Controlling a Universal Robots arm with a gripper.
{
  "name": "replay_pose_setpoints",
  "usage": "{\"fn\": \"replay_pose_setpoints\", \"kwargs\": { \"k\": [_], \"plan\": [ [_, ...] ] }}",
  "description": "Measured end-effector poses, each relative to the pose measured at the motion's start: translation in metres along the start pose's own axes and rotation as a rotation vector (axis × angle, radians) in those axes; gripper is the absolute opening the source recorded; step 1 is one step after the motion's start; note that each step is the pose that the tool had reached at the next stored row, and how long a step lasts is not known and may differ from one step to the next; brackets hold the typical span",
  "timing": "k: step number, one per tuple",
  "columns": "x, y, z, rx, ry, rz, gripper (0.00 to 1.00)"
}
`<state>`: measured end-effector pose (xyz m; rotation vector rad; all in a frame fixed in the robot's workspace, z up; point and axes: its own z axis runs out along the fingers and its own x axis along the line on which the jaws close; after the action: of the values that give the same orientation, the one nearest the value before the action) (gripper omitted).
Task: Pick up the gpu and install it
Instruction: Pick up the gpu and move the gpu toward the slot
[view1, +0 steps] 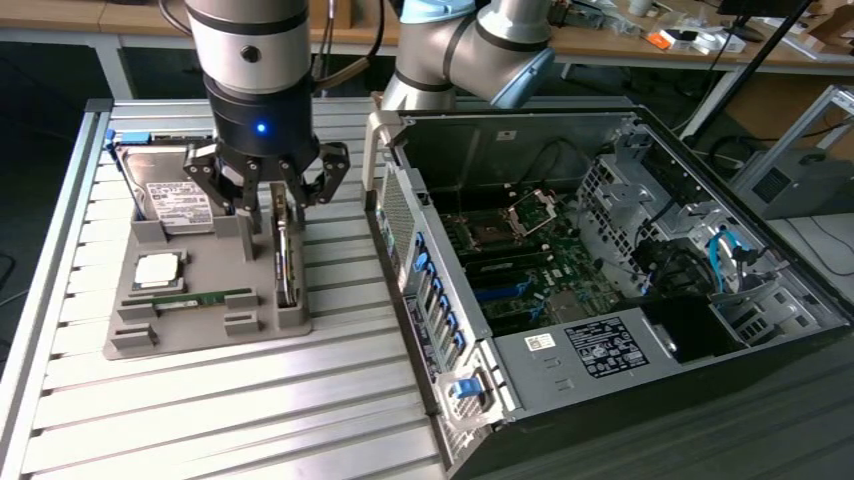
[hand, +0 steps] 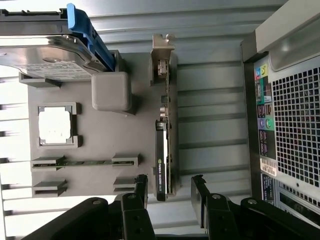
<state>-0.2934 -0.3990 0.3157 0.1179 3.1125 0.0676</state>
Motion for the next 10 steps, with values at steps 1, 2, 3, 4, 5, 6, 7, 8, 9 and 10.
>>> {"fn": "replay_pose_setpoints", "kwargs": {
  "k": [1,2,3,4,5,6,7,8,9,10],
  "plan": [
    [0.0001,0.0000,0.0005,0.0000,0.0000,0.000,0.48],
    [0.0001,0.0000,0.0010,0.0000,0.0000,0.000,0.48],
    [0.0003,-0.0001,0.0016,0.0000,0.0000,0.000,0.48],
    [0.0004,-0.0001,0.0020,0.0000,0.0000,0.000,0.48],
    [0.0004,-0.0001,0.0023,0.0000,0.0000,0.000,0.48],
    [0.0007,-0.0002,0.0027,0.0000,0.0000,0.000,0.48],
    [0.0008,-0.0002,0.0029,0.0001,0.0000,0.000,0.48],
    [0.0010,-0.0002,0.0032,0.0000,0.0000,0.000,0.48],
    [0.0012,-0.0002,0.0035,0.0000,0.0000,0.000,0.48],
    [0.0014,-0.0003,0.0039,0.0000,0.0000,0.000,0.48]
  ]
}}
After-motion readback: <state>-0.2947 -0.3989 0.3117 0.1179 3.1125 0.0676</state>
